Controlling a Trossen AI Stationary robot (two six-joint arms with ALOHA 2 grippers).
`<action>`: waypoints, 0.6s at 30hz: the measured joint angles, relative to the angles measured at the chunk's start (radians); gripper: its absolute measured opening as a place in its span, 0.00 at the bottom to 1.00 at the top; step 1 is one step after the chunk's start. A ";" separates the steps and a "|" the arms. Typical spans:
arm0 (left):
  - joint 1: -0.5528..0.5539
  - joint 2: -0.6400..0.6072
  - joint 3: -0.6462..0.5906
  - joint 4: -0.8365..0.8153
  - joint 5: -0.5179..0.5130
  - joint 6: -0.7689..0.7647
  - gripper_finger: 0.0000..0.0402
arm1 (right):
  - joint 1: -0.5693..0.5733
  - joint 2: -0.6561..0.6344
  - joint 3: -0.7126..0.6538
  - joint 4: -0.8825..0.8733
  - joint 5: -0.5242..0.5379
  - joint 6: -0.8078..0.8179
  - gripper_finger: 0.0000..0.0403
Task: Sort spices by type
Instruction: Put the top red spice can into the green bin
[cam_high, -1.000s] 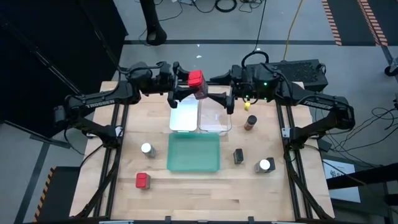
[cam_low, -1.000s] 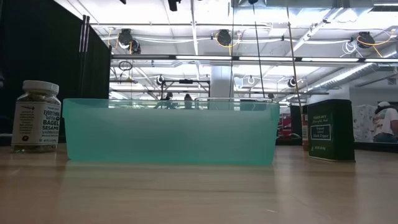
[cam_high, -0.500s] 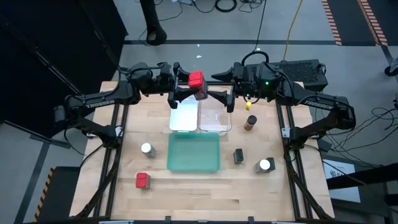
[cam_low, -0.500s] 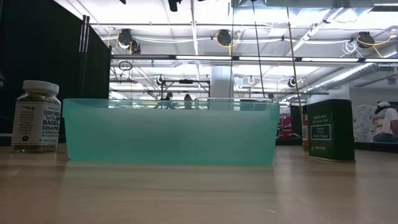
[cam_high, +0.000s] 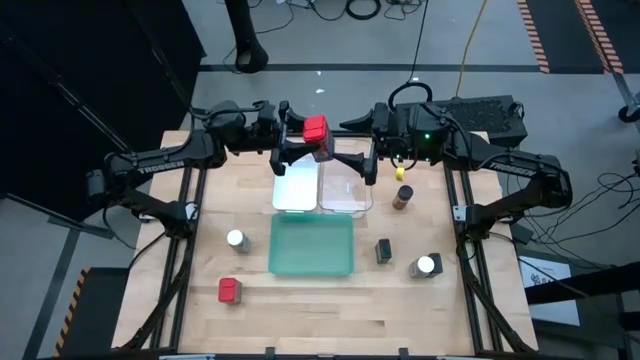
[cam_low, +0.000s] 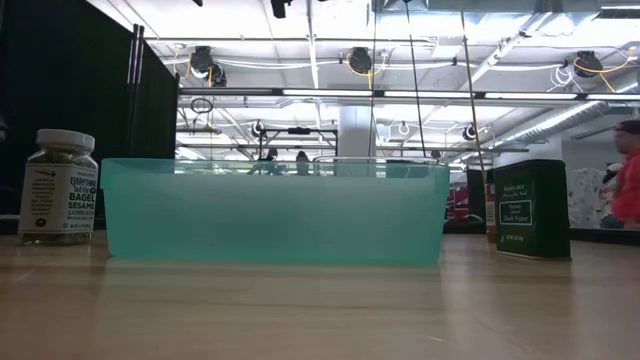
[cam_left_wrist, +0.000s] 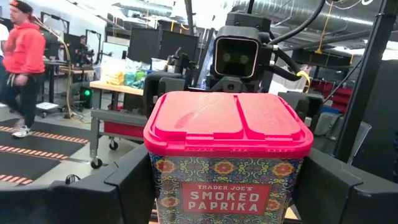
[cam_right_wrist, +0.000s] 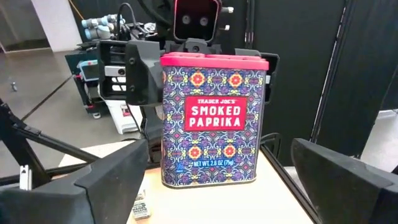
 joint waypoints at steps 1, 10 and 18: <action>-0.003 0.000 0.000 0.001 0.000 0.006 0.72 | 0.000 0.005 0.000 0.001 0.000 0.001 0.94; -0.035 0.000 0.000 0.003 -0.037 0.062 0.72 | 0.001 0.054 0.000 0.009 -0.007 0.001 0.94; -0.042 0.000 0.000 0.003 -0.039 0.072 0.72 | 0.001 0.063 0.000 0.026 -0.009 -0.027 0.94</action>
